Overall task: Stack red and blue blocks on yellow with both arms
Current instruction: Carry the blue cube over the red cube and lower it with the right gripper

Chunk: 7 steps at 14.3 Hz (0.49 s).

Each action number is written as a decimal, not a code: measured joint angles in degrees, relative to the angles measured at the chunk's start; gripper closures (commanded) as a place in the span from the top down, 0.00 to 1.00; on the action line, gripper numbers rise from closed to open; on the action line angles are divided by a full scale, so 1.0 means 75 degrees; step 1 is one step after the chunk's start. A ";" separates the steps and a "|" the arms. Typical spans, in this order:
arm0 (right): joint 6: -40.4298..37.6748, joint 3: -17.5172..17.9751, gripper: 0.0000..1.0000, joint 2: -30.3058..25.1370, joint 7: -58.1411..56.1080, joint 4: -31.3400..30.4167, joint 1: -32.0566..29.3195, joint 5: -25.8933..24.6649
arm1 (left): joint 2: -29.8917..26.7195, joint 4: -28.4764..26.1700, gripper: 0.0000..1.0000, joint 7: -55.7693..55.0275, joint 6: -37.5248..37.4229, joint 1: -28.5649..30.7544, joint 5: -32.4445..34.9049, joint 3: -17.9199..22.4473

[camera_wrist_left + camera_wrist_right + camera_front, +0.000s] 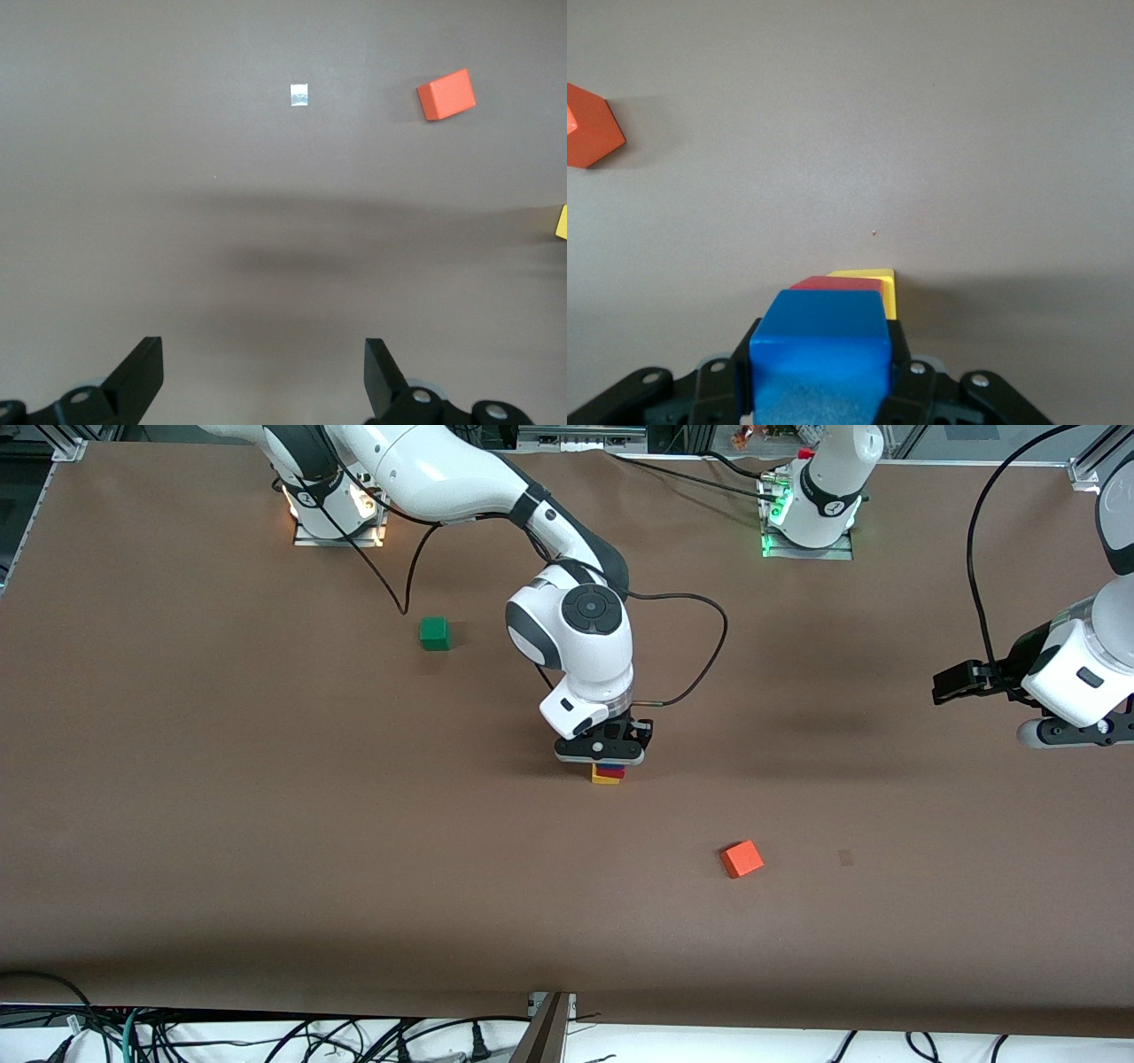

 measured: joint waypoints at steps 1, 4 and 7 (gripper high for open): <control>0.0002 0.0000 0.72 0.0000 0.0000 0.0000 0.0000 0.0000 | 0.0000 0.0000 1.00 0.0000 0.0016 0.0000 0.0000 -0.0002; 0.0010 0.0000 1.00 0.0000 0.0002 0.0006 0.0000 0.0000 | 0.0000 0.0000 1.00 0.0000 0.0047 -0.0005 0.0000 -0.0012; 0.0028 0.0000 1.00 0.0000 0.0002 0.0013 0.0000 0.0000 | 0.0000 0.0000 1.00 0.0000 0.0053 -0.0005 0.0000 -0.0012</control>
